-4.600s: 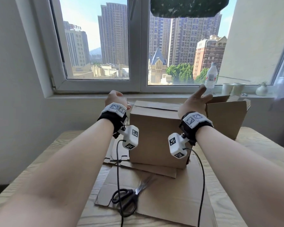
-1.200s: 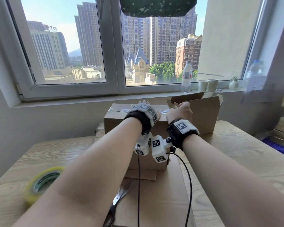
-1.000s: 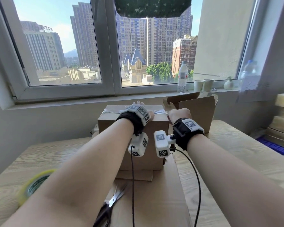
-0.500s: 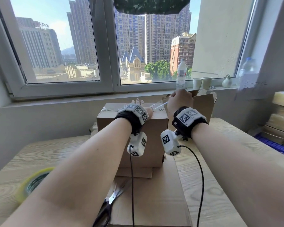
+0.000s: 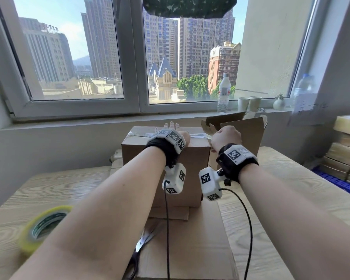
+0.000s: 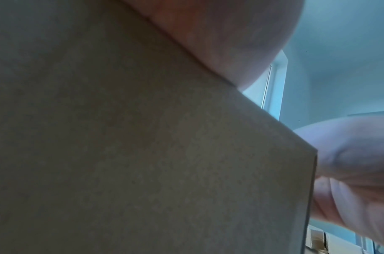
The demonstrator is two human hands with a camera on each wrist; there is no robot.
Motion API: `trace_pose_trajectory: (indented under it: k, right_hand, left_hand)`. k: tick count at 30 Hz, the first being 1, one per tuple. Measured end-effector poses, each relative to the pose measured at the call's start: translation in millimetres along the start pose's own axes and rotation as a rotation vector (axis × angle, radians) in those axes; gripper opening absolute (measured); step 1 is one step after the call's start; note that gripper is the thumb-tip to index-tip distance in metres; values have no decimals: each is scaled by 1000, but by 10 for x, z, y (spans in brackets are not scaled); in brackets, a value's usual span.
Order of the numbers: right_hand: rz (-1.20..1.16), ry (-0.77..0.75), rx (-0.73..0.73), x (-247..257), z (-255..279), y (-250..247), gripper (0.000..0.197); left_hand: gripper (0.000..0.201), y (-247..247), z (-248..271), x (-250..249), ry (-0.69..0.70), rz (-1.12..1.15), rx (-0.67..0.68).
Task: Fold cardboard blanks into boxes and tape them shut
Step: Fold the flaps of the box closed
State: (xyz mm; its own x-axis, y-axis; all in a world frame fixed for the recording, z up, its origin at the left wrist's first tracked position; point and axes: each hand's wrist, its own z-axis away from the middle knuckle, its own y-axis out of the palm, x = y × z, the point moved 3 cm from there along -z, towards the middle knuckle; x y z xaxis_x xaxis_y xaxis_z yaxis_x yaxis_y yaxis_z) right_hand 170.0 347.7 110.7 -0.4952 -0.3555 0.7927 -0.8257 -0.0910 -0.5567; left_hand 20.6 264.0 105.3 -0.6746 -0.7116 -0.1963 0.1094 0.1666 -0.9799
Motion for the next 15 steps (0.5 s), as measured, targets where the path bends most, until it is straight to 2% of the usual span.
trace_pose_trajectory:
  k: [6, 8, 10, 11, 12, 13, 15]
  right_hand:
    - [-190, 89, 111, -112, 79, 85, 15]
    - [-289, 114, 226, -138, 94, 147, 12]
    - [-425, 205, 408, -163, 134, 176, 14]
    - [-459, 250, 441, -176, 163, 146, 15]
    - [-433, 260, 402, -184, 154, 107, 17]
    - [-343, 226, 320, -193, 109, 54, 28]
    - [-85, 34, 145, -94, 85, -51, 47]
  left_hand:
    - [69, 10, -33, 29, 10, -44, 5]
    - [70, 13, -38, 46, 16, -36, 2]
    - [68, 2, -20, 52, 18, -14, -2]
    - [67, -4, -6, 48, 25, -8, -2]
    - [65, -6, -1, 43, 31, -2, -1]
    - [64, -9, 13, 29, 38, -5, -2]
    - [64, 3, 27, 17, 46, -12, -9]
